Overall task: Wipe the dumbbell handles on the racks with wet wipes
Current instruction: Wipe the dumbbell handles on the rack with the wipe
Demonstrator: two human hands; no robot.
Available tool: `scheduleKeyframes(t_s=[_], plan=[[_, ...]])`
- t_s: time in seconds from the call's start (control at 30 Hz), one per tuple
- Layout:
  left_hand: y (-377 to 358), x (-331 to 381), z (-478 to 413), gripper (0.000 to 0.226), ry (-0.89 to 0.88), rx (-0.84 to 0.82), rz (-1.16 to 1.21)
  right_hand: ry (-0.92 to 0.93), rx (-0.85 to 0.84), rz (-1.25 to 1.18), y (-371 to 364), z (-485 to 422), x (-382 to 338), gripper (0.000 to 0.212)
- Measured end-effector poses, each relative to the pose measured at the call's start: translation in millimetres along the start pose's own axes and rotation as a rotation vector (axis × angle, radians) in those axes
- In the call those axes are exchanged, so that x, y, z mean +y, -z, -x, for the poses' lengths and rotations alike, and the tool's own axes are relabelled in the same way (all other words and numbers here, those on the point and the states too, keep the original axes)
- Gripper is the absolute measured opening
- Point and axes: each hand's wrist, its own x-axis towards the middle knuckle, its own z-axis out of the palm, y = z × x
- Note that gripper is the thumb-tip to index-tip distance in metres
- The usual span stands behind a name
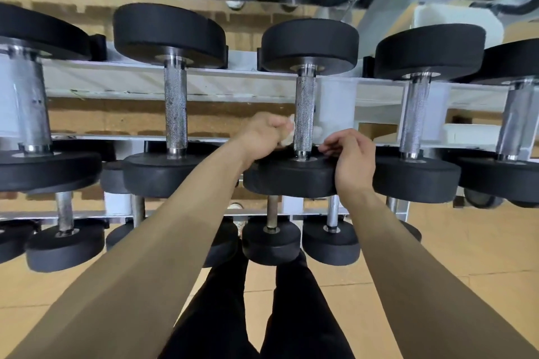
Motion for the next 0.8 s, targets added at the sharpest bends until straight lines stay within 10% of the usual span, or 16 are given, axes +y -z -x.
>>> scheduleKeyframes(t_s=[0.27, 0.67, 0.8], plan=[[-32, 35, -30, 0.017, 0.077, 0.425, 0.813, 0.002, -0.002, 0.002, 1, -1, 2, 0.035], [0, 29, 36, 0.019, -0.020, 0.088, -0.329, -0.032, -0.030, 0.029, 2, -1, 1, 0.030], [-3, 51, 76, 0.018, -0.054, 0.232, -0.040, 0.064, -0.032, 0.285, 6, 10, -13, 0.029]])
